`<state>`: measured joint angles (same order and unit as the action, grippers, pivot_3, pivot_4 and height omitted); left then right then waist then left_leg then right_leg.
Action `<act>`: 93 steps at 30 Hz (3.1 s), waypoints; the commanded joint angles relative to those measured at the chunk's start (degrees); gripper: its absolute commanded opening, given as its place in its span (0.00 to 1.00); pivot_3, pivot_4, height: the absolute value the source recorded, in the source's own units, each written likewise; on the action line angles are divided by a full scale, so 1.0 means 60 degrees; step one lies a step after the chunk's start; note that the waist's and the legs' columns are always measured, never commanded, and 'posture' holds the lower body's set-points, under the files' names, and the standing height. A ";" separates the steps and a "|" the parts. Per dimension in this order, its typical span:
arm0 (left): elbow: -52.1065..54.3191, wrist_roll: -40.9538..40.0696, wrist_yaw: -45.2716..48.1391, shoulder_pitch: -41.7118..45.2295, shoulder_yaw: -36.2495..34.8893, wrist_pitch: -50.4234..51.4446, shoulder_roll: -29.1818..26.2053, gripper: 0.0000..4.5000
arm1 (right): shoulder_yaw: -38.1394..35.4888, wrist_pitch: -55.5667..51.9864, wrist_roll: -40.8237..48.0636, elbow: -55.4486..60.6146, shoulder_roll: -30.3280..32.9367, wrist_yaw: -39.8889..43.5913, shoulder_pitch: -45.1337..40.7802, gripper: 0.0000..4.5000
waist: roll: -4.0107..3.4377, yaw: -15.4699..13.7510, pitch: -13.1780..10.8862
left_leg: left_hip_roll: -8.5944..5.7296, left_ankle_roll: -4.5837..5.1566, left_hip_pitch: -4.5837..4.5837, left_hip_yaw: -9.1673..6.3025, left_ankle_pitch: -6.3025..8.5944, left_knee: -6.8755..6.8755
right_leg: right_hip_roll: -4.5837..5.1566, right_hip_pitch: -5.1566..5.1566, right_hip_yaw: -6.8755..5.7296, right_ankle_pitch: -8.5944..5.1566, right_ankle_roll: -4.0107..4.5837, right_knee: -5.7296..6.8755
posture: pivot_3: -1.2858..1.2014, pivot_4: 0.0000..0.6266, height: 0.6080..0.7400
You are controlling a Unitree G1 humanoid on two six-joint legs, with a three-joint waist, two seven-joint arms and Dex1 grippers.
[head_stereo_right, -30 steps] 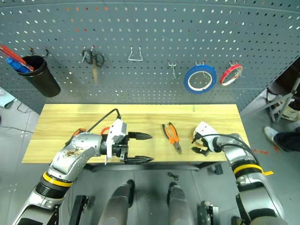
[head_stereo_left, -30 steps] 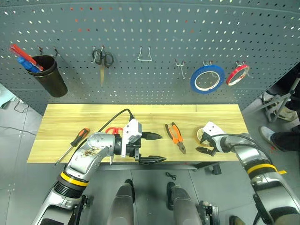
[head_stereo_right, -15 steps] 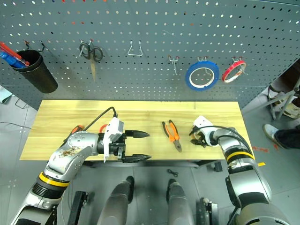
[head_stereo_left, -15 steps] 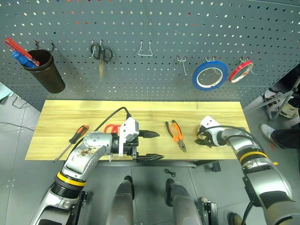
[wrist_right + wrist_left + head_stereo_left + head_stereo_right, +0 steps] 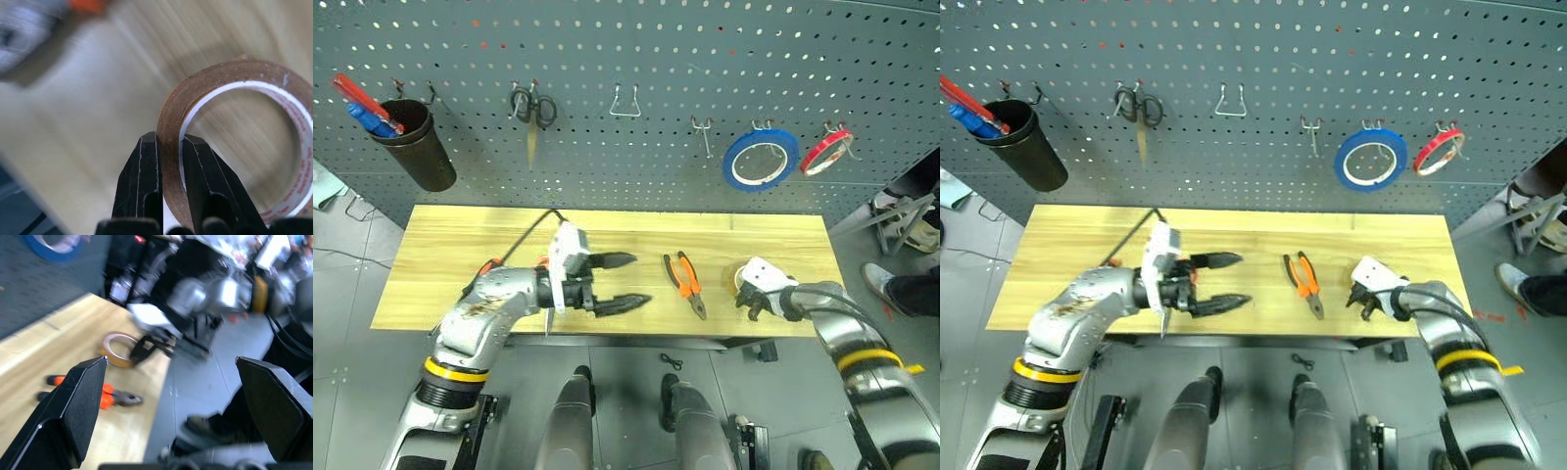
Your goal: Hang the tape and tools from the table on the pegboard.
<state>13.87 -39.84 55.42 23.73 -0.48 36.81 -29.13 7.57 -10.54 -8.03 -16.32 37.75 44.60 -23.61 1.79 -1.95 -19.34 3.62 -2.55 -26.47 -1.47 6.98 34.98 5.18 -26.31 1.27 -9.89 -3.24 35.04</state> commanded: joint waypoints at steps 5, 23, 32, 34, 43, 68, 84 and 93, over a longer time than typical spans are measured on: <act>0.0659 -0.3712 -0.2375 0.0296 -0.2905 0.1925 0.0154 1.00 | -0.0373 0.1938 -0.1793 0.5469 -0.0212 -0.2643 0.0268 0.06 | 0.0029 0.0179 0.0395 | -0.0004 -0.0044 0.0006 -0.0001 -0.0024 0.0000 | 0.0004 0.0006 -0.0007 0.0017 -0.0013 -0.0007 | 0.56 0.25 0.98; 0.0070 -0.4185 -0.2447 0.1197 -0.2834 0.1525 0.0340 1.00 | 0.0575 0.2528 -0.1757 0.0636 -0.1304 -0.2415 -0.2977 0.06 | 0.0191 -0.0046 0.1176 | 0.0005 -0.0064 0.0015 -0.0005 -0.0068 -0.0026 | -0.0006 0.0076 -0.0038 0.0114 0.0003 -0.0143 | 0.58 0.16 0.98; -0.0236 -0.4042 -0.2274 0.1466 -0.2516 0.1429 0.0372 1.00 | 0.0560 0.2370 -0.1518 -0.0369 -0.1710 -0.2331 -0.3419 0.43 | 0.0185 -0.0031 0.1228 | 0.0010 -0.0064 0.0022 -0.0005 -0.0072 -0.0023 | -0.0011 0.0083 -0.0039 0.0125 0.0008 -0.0143 | 0.57 0.21 0.98; -0.0288 -0.4118 -0.2313 0.1473 -0.2539 0.1484 0.0361 1.00 | 0.0483 0.2280 -0.1484 -0.0131 -0.1617 -0.2293 -0.3174 0.59 | 0.0185 -0.0032 0.1228 | 0.0010 -0.0064 0.0022 -0.0006 -0.0072 -0.0023 | -0.0011 0.0083 -0.0039 0.0124 0.0008 -0.0143 | 0.57 0.22 0.98; 0.0138 -0.3262 -0.1197 0.0211 -0.1791 0.1786 -0.0979 1.00 | 0.0032 -0.0010 -0.0562 0.3623 -0.0697 -0.0797 0.0299 0.99 | 0.0149 -0.0069 0.1199 | 0.0013 -0.0053 0.0039 -0.0005 -0.0063 -0.0031 | -0.0009 0.0099 -0.0035 0.0069 0.0069 -0.0133 | 0.56 0.38 0.98; 0.1341 -0.3164 -0.0376 -0.3270 -0.2650 0.2826 -0.2760 1.00 | 0.0488 -0.4761 0.0856 -0.3294 -0.3119 -0.1535 -0.3494 0.99 | 0.0048 -0.0066 -0.0334 | 0.0036 0.0002 -0.0071 -0.0003 -0.0059 -0.0037 | -0.0017 -0.0128 -0.0013 -0.0097 0.0084 0.0169 | 0.60 0.71 0.98; 0.1509 -0.3368 -0.0912 -0.3135 -0.2512 0.2653 -0.2529 1.00 | 0.1051 -0.4885 0.0792 -0.1889 -0.2831 -0.0608 -0.2827 0.61 | 0.0055 -0.0097 -0.0349 | 0.0044 0.0001 -0.0053 -0.0004 -0.0060 -0.0046 | -0.0028 -0.0112 -0.0010 -0.0134 0.0155 0.0160 | 0.60 0.63 0.98; 0.1238 -0.4840 -0.2243 -0.2071 -0.3477 0.2663 -0.1761 1.00 | -0.1099 -0.4829 0.2695 0.4913 -0.3093 -0.1025 -0.3006 0.61 | 0.0055 -0.0032 -0.0349 | 0.0044 -0.0018 -0.0133 -0.0007 -0.0072 -0.0025 | -0.0032 -0.0170 -0.0010 -0.0062 0.0064 0.0149 | 0.58 0.53 0.98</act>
<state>20.87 -63.98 44.69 9.41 -17.38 53.02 -40.10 6.47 -40.20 3.97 0.80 20.58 41.50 -35.96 2.12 -2.14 -21.44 3.94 -2.77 -27.29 -1.54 6.48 34.83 4.92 -27.40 1.21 -10.18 -2.83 35.95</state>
